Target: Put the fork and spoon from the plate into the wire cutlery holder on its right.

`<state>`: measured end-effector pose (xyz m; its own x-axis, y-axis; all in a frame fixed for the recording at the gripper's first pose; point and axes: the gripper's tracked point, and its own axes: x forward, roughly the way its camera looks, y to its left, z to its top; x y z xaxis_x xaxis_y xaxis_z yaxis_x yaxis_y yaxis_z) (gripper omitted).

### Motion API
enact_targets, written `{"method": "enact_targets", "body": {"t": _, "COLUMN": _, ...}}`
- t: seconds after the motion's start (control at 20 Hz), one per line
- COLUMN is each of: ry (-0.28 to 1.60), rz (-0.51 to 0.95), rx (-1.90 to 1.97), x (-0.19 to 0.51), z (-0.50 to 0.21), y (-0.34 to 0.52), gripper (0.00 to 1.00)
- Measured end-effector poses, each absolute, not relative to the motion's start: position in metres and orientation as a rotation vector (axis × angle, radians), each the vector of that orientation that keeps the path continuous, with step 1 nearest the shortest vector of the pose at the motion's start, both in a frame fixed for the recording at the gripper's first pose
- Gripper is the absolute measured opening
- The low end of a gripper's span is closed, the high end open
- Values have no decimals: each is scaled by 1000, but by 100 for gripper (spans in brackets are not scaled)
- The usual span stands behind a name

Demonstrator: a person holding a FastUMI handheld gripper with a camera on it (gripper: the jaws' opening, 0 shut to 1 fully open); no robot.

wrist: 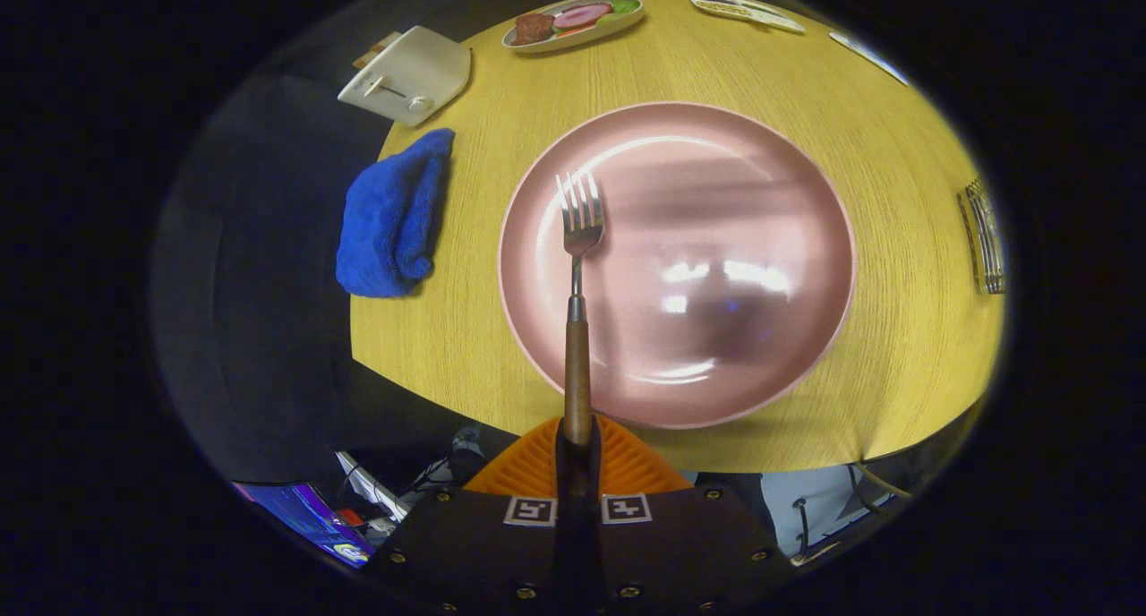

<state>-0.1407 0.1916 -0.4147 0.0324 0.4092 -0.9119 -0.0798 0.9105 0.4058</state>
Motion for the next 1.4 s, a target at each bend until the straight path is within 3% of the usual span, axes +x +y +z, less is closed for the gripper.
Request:
{"method": "enact_targets", "body": {"t": 0.4, "ry": 1407, "rz": 323, "rx": 416, "x": -114, "z": -375, "y": 155, "gripper": 4}}
{"method": "enact_targets", "body": {"t": 0.9, "ry": 1263, "rz": 144, "rx": 574, "x": -83, "z": -332, "y": 51, "gripper": 4}}
{"method": "enact_targets", "body": {"t": 1.4, "ry": 1198, "rz": -35, "rx": 729, "x": -97, "z": -318, "y": -35, "gripper": 4}}
